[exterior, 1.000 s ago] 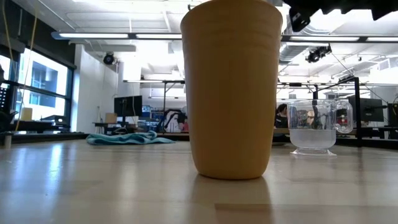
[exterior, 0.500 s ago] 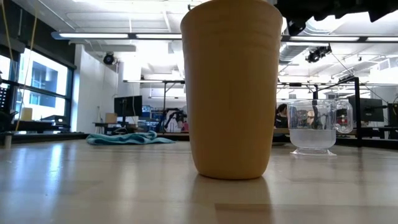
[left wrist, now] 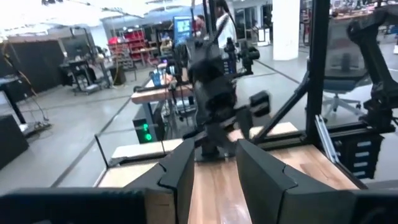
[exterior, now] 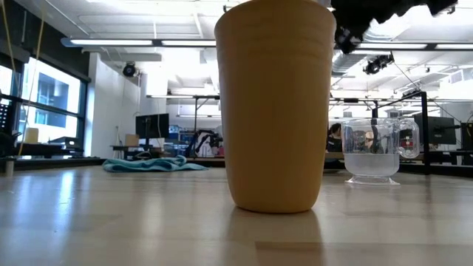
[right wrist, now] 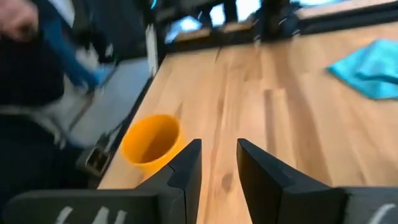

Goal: Stack small to large cups/mugs on shelf
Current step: Put the yellow cup on the shelf

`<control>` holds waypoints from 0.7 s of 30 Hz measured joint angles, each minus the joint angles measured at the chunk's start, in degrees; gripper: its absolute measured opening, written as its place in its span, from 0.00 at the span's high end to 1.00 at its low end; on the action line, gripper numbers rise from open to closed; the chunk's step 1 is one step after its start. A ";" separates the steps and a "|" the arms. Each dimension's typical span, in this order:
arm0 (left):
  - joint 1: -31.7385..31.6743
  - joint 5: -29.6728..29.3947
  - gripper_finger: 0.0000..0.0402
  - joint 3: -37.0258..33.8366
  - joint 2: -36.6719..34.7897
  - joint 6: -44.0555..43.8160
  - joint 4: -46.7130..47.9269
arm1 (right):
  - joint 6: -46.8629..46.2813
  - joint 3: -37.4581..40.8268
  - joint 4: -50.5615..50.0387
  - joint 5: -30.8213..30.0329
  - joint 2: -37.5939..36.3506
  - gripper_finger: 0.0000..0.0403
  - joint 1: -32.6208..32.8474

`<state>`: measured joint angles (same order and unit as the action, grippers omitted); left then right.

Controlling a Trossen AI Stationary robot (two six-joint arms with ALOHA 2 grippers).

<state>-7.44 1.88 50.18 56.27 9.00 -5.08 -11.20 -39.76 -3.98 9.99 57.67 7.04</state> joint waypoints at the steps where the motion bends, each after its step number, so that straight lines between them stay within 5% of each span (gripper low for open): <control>1: 0.00 -0.02 0.73 -0.43 0.02 -0.34 -0.17 | 1.69 -2.78 -2.70 -0.23 2.25 0.77 1.06; 13: -0.02 -4.00 0.73 -6.20 -4.66 -2.12 1.73 | 1.20 -37.16 -33.50 -1.22 23.25 0.77 6.18; 21: -0.02 -6.80 0.73 -14.99 -12.30 -3.48 -1.45 | -0.76 -46.38 -40.83 -2.88 35.01 0.77 8.20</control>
<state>-7.47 -4.92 35.19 43.97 5.52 -6.53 -11.96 -86.14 -44.81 7.11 92.67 15.24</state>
